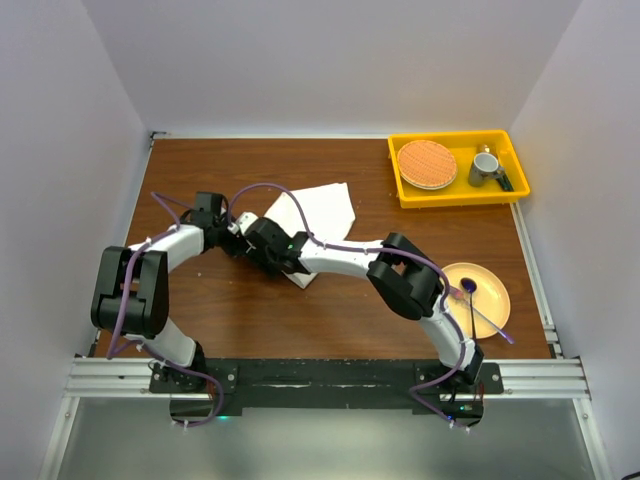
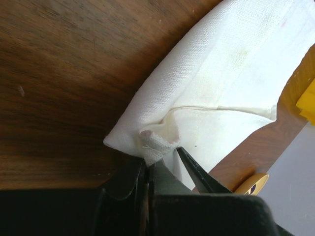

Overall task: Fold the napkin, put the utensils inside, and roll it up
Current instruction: Roll the napkin with the utensil

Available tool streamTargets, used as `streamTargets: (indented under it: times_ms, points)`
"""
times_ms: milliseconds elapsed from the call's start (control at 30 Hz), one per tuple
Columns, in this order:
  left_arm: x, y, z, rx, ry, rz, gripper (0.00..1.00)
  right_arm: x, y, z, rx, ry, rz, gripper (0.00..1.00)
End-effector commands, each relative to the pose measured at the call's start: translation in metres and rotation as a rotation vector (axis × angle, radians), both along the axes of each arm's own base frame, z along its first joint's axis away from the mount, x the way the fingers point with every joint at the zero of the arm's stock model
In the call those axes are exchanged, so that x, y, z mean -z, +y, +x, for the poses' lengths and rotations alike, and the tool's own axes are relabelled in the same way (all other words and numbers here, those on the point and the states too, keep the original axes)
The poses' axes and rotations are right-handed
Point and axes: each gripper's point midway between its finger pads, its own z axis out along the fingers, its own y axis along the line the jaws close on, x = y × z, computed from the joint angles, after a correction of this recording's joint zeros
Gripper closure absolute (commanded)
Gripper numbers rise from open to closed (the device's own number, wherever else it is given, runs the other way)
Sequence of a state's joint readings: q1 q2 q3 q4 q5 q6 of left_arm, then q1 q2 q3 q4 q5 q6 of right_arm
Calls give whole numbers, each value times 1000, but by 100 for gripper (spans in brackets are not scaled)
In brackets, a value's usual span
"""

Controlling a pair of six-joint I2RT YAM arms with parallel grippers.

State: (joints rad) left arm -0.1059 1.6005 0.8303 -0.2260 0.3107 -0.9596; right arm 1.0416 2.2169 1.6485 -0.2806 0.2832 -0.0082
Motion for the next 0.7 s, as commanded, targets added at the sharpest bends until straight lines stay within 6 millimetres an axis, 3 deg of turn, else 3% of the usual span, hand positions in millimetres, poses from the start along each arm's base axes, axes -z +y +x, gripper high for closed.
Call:
streamTargets:
  times_ms: [0, 133, 167, 333, 400, 533, 667]
  points:
    - [-12, -2, 8, 1, -10, -40, 100, 12, -10, 6, 39, -40, -42, 44]
    - [-13, -2, 9, 18, -19, -39, 100, 24, -6, -1, 40, 35, -16, 62]
    - [-14, -1, 10, 30, -31, -34, 100, 26, -9, 1, 54, 58, -12, 72]
    - [-23, 3, 20, 77, -101, 15, 100, 32, 0, -14, 26, 270, 118, 84]
    - [-33, 3, 24, 109, -157, 34, 94, 30, 1, -15, 33, 346, 163, 90]
    - [-60, 9, 30, 129, -281, 87, 70, 23, 3, -19, -7, 524, 313, 99]
    - [-85, 17, 31, 136, -380, 151, 57, 24, -8, -10, -8, 670, 421, 100]
